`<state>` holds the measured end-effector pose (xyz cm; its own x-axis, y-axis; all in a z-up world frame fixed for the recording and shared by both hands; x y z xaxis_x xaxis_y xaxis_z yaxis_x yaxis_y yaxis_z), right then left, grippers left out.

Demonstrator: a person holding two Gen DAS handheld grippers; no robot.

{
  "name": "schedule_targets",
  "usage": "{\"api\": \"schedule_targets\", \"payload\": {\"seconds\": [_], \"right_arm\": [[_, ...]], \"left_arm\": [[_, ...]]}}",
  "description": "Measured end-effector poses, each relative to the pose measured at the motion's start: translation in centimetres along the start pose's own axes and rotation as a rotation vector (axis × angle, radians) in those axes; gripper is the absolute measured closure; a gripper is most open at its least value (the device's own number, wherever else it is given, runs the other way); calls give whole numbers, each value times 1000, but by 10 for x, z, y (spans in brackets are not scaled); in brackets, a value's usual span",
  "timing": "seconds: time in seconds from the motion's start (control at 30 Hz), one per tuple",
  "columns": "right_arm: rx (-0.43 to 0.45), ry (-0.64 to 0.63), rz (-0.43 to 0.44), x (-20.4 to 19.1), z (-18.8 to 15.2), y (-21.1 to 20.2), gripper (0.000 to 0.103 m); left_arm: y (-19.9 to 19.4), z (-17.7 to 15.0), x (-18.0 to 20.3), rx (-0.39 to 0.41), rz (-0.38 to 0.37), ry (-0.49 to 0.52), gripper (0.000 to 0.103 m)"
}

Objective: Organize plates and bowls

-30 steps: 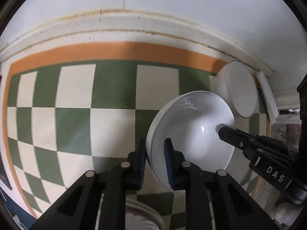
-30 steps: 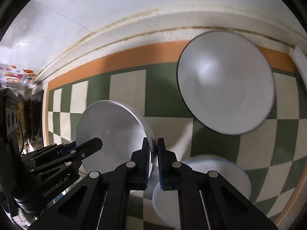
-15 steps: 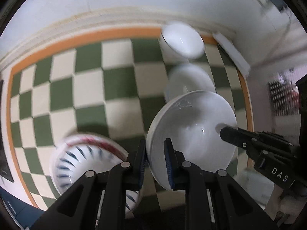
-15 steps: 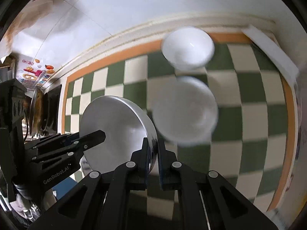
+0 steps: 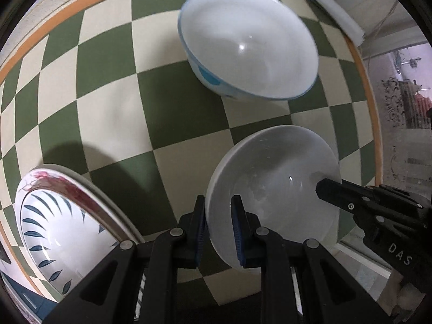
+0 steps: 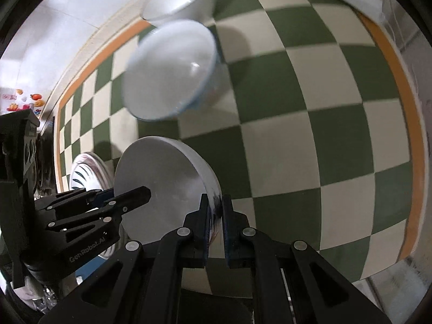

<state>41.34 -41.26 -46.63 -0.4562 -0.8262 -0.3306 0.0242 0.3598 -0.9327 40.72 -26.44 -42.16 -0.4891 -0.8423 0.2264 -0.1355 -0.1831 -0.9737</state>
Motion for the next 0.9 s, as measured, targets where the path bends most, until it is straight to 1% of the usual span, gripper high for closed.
{"api": "schedule_targets", "payload": {"seconds": [0.17, 0.47, 0.73, 0.83, 0.9], "right_arm": [[-17, -9, -11, 3, 0, 11, 94], [-21, -16, -22, 1, 2, 14, 94], [-35, 6, 7, 6, 4, 14, 93], [-44, 6, 12, 7, 3, 11, 93], [-42, 8, 17, 8, 2, 6, 93]], "left_arm": [[4, -1, 2, -9, 21, 8, 87], [5, 2, 6, -13, 30, 1, 87], [3, 0, 4, -23, 17, -12, 87], [-8, -3, 1, -14, 24, -14, 87], [-24, -6, 1, 6, 15, -20, 86]]}}
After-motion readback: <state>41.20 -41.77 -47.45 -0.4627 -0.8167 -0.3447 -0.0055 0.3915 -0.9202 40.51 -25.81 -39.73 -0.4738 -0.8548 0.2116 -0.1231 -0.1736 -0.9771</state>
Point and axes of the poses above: each gripper's, at about its wrist camera, not at the fingertips, and y roughly the way its jaws point, x to its right, z to its top, the point moved 6 cm from there along y, roughly the way its jaws point, and after that the axes turned 14 degrees about y, right-handed, at the moved point
